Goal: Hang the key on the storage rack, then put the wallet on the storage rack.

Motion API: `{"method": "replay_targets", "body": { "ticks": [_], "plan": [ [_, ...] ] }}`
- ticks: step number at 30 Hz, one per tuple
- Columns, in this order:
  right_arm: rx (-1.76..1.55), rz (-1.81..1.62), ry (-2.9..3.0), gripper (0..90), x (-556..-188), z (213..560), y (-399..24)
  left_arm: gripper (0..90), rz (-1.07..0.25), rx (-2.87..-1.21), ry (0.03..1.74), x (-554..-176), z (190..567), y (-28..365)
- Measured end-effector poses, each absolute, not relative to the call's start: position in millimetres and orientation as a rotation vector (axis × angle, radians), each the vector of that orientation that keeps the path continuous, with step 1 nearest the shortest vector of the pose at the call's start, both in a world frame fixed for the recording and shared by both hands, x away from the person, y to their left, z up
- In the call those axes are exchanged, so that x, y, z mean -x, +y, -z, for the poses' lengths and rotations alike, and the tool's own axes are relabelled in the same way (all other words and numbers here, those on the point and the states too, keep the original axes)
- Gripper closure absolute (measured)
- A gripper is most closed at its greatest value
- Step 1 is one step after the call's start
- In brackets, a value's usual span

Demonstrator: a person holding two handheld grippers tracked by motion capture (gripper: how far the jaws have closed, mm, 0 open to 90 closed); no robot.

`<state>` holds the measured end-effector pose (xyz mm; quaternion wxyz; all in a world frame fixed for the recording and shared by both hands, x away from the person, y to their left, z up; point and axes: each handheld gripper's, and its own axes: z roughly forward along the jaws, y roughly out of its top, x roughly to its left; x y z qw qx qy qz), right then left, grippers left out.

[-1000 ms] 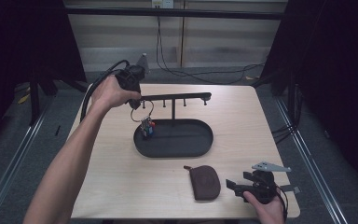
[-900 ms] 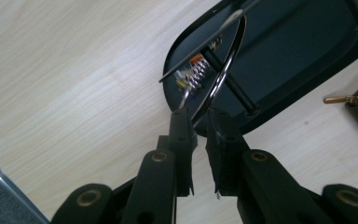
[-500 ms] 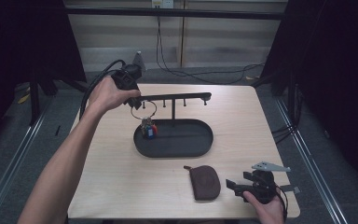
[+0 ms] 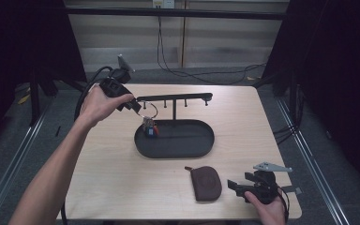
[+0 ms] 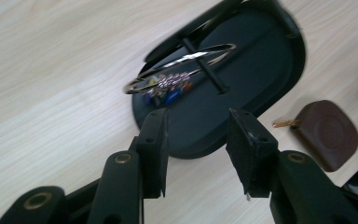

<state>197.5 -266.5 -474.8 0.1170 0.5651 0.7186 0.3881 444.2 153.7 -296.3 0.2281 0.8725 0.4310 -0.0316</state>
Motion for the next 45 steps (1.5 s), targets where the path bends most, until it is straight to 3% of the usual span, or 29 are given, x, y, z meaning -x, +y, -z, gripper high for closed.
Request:
{"method": "replay_targets", "body": {
  "ticks": [8, 12, 22, 25, 32, 36, 45],
  "plan": [
    [-1.656, -1.131, 2.097, 16.0, -197.4, 474.9, -266.2, 40.8, 0.101, -2.363, 1.139, -423.9, 315.8, 166.9],
    [-1.651, -1.122, 2.107, 16.0, -198.1, 475.6, -265.4, 36.5, 0.120, -2.311, 1.117, -416.4, 325.1, 176.1],
    [-1.664, -1.118, 2.108, 16.1, -199.9, 476.3, -263.9, 20.0, 0.038, -2.235, 1.021, -389.6, 340.6, 196.8],
    [-1.660, -1.126, 2.107, 16.1, -198.9, 475.8, -264.7, 19.7, 0.052, -2.149, 0.999, -380.3, 346.7, 209.6],
    [-1.664, -1.118, 2.108, 16.3, -198.4, 475.8, -265.1, 19.8, 0.032, -2.166, 0.979, -362.1, 359.9, 230.5],
    [-1.668, -1.117, 2.100, 16.8, -198.5, 475.4, -265.3, 25.1, -0.008, -2.136, 0.981, -351.9, 369.2, 243.2],
    [-1.650, -1.110, 2.102, 22.0, -196.9, 474.3, -264.8, 22.7, -0.068, -2.092, 0.990, -325.8, 402.4, 264.2]
  ]
}}
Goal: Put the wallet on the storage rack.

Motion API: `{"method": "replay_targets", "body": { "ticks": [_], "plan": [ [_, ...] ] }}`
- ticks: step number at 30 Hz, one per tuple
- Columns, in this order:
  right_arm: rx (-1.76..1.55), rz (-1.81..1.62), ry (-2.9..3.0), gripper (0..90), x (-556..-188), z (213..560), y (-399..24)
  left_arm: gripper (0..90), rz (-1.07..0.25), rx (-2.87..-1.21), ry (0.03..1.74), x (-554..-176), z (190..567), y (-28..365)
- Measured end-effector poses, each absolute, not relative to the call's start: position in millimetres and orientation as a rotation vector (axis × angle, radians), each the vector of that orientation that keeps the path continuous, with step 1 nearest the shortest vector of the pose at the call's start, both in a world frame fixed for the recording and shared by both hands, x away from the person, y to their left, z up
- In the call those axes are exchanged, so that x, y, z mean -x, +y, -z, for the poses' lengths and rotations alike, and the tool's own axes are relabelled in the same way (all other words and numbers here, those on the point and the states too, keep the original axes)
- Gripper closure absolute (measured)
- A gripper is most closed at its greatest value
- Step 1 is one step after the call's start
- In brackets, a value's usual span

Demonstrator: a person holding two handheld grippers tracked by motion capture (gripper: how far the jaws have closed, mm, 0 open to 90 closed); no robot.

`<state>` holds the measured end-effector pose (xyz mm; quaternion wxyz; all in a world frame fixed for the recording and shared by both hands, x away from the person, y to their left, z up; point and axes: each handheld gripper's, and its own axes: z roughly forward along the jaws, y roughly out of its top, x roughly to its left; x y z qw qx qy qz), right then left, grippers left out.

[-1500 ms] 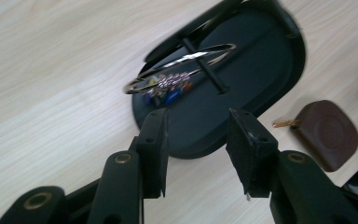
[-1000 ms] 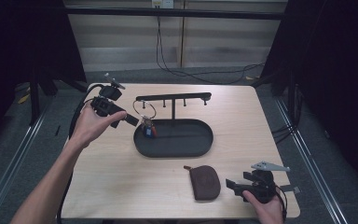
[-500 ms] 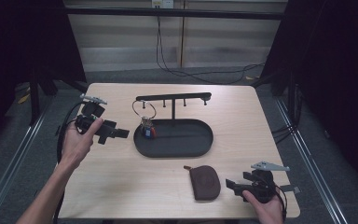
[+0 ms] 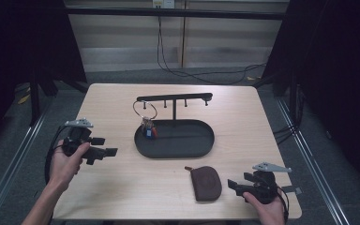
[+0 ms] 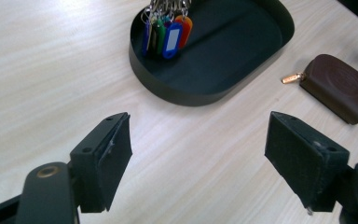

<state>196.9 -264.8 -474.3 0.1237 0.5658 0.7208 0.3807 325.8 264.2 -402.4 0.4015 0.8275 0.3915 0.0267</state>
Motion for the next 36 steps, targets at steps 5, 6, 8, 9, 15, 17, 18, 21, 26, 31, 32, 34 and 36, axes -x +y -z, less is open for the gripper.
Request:
{"method": "replay_targets", "body": {
  "ticks": [5, 6, 8, 9, 15, 17, 18, 21, 26, 31, 32, 34, 36],
  "plan": [
    [-1.624, -1.110, 2.112, 24.0, -196.5, 473.8, -262.6, 23.4, -0.060, -2.022, 1.018, -305.6, 415.6, 271.4],
    [-1.621, -1.115, 2.112, 24.5, -196.0, 473.3, -262.5, 23.4, -0.045, -2.013, 1.017, -303.3, 418.4, 272.7],
    [-1.626, -1.122, 2.107, 24.5, -195.2, 472.6, -263.1, 23.5, -0.033, -2.001, 1.035, -296.7, 425.9, 273.7],
    [-1.613, -1.142, 2.107, 24.8, -194.8, 472.3, -263.9, 24.1, -0.044, -2.000, 1.046, -293.1, 428.9, 274.4],
    [-1.595, -1.120, 2.095, 27.7, -195.0, 470.7, -261.6, 27.4, -0.040, -1.999, 1.067, -275.3, 449.1, 280.4],
    [-1.598, -1.119, 2.093, 27.7, -196.2, 470.3, -261.3, 27.5, -0.050, -2.009, 1.066, -271.5, 452.3, 280.5],
    [-1.601, -1.119, 2.089, 27.7, -196.5, 470.0, -261.1, 27.5, -0.050, -2.003, 1.069, -268.2, 453.6, 280.1],
    [-1.632, -1.164, 2.082, 27.5, -197.5, 469.3, -261.7, 26.7, -0.065, -1.979, 1.071, -256.9, 457.4, 278.8],
    [-1.639, -1.208, 2.100, 27.6, -200.5, 465.3, -258.0, 20.3, 0.035, -1.990, 1.035, -247.1, 456.9, 269.8],
    [-1.618, -1.196, 2.110, 27.6, -203.8, 461.3, -253.4, 19.8, 0.038, -2.032, 0.994, -235.1, 459.6, 266.0],
    [-1.603, -1.191, 2.109, 28.2, -204.4, 459.6, -252.2, 20.0, 0.033, -2.035, 0.990, -233.6, 459.6, 266.5],
    [-1.603, -1.189, 2.113, 29.0, -205.5, 457.5, -249.8, 20.0, 0.025, -2.025, 0.989, -230.5, 459.6, 267.9],
    [-1.588, -1.174, 2.131, 29.7, -207.5, 454.2, -244.9, 20.0, 0.024, -2.032, 0.980, -228.7, 460.3, 268.2]
  ]
}}
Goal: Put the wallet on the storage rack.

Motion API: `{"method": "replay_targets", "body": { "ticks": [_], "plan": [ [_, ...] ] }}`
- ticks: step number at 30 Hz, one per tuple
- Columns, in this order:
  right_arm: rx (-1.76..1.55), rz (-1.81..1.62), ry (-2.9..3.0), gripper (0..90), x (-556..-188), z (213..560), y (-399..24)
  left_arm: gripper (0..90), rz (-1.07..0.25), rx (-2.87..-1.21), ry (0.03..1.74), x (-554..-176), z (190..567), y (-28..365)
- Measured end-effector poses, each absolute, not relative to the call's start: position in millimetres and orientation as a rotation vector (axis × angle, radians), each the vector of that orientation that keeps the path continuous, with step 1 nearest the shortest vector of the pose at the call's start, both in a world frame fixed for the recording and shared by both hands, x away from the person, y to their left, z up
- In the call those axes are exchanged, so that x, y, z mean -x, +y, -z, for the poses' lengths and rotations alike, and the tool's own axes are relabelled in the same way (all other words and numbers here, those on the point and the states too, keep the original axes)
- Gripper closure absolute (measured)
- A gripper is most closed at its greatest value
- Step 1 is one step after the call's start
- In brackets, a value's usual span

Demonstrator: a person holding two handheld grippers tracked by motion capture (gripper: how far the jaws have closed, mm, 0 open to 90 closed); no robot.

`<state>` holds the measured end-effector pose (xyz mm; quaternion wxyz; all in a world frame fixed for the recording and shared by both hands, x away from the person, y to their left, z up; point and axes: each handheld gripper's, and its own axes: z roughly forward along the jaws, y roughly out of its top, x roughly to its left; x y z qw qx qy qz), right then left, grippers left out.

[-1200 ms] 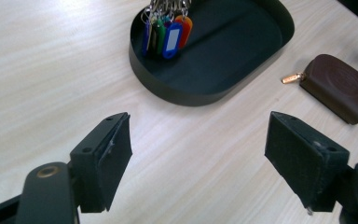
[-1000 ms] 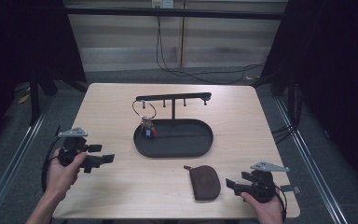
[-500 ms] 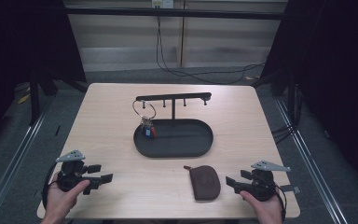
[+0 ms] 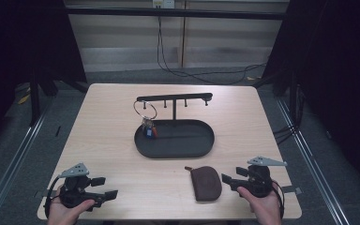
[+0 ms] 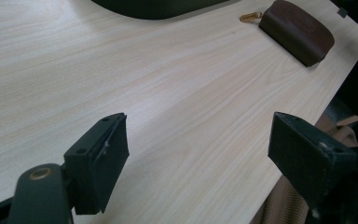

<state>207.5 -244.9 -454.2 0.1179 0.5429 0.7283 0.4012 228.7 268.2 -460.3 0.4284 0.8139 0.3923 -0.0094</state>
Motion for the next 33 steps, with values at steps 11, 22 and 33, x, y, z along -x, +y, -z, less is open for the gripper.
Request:
{"method": "replay_targets", "body": {
  "ticks": [11, 22, 33],
  "plan": [
    [-1.554, -1.061, 2.259, 35.4, -226.9, 426.4, -226.6, 25.1, 0.020, -2.060, 0.970, -234.5, 465.7, 272.4],
    [-1.763, -0.860, 2.460, 32.6, -251.6, 436.5, -207.9, 24.1, 0.046, -2.072, 0.967, -237.3, 467.1, 270.2],
    [-1.888, -0.679, 2.576, 37.2, -269.4, 446.9, -203.0, 23.3, 0.041, -2.083, 0.946, -235.5, 467.1, 268.7]
  ]
}}
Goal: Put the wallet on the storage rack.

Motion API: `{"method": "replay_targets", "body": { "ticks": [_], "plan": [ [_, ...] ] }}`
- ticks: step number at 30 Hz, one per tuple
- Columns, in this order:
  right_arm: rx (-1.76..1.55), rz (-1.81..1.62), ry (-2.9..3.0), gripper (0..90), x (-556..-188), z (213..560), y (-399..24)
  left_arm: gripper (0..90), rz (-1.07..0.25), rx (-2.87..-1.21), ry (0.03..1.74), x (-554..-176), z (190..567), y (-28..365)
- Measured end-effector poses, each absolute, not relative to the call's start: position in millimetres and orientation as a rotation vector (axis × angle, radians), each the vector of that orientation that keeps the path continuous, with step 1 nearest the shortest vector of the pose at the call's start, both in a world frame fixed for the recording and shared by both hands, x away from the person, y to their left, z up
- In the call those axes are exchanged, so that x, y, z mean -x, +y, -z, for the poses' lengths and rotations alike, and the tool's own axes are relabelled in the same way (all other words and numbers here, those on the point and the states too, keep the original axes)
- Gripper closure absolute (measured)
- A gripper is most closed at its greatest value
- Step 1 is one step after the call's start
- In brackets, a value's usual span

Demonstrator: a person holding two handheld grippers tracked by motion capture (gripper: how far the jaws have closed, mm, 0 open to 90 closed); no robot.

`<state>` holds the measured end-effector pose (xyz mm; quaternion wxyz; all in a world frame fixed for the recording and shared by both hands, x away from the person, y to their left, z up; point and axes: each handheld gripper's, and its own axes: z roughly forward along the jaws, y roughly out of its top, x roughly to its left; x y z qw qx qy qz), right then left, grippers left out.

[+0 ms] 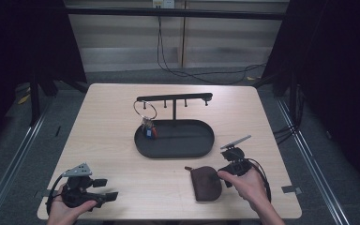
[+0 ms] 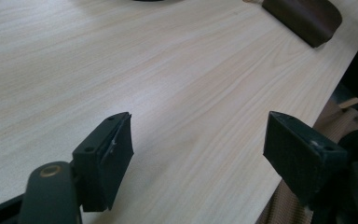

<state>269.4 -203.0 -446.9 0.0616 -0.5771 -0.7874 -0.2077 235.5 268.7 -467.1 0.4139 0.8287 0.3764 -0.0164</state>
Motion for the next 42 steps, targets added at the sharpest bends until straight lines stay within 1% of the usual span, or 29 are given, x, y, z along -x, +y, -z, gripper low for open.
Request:
{"method": "replay_targets", "body": {
  "ticks": [3, 7, 15, 18, 21, 27, 32, 34, 36, 38, 42],
  "plan": [
    [1.742, 0.582, -2.358, 36.7, -272.5, 448.8, -201.7, 23.3, 0.049, -2.086, 0.944, -235.8, 467.2, 269.2],
    [1.716, 0.547, -2.349, 40.2, -276.0, 450.5, -198.3, 23.3, 0.043, -2.085, 0.943, -235.3, 466.8, 269.7],
    [1.733, 0.511, -2.289, 42.4, -282.3, 459.8, -195.6, 23.3, 0.038, -2.083, 0.950, -234.6, 466.9, 271.4],
    [1.735, 0.523, -2.263, 40.4, -282.8, 464.3, -197.9, 23.3, 0.031, -2.065, 0.970, -235.1, 466.9, 273.1],
    [1.744, 0.540, -2.225, 40.7, -282.1, 467.4, -200.9, 23.3, 0.028, -2.065, 0.973, -235.6, 466.8, 274.3],
    [1.728, 0.547, -2.227, 45.7, -282.8, 467.6, -199.9, 23.5, -0.001, -2.065, 0.978, -234.2, 465.8, 274.2],
    [1.717, 0.560, -2.252, 49.4, -281.4, 465.8, -198.7, 23.7, 0.000, -2.058, 0.989, -234.8, 466.1, 274.9],
    [1.721, 0.586, -2.256, 55.9, -281.3, 464.4, -199.5, 23.8, 0.001, -2.056, 0.992, -234.5, 466.2, 274.7],
    [1.720, 0.595, -2.230, 57.8, -283.4, 465.3, -201.9, 23.9, -0.001, -2.056, 0.993, -234.6, 466.1, 275.8],
    [1.728, 0.595, -2.237, 61.9, -283.5, 463.4, -202.5, 23.9, 0.007, -2.050, 0.996, -234.8, 466.1, 276.2],
    [1.753, 0.601, -2.224, 63.8, -282.6, 462.5, -201.9, 23.9, 0.005, -2.054, 0.994, -234.6, 466.0, 275.9]
  ]
}}
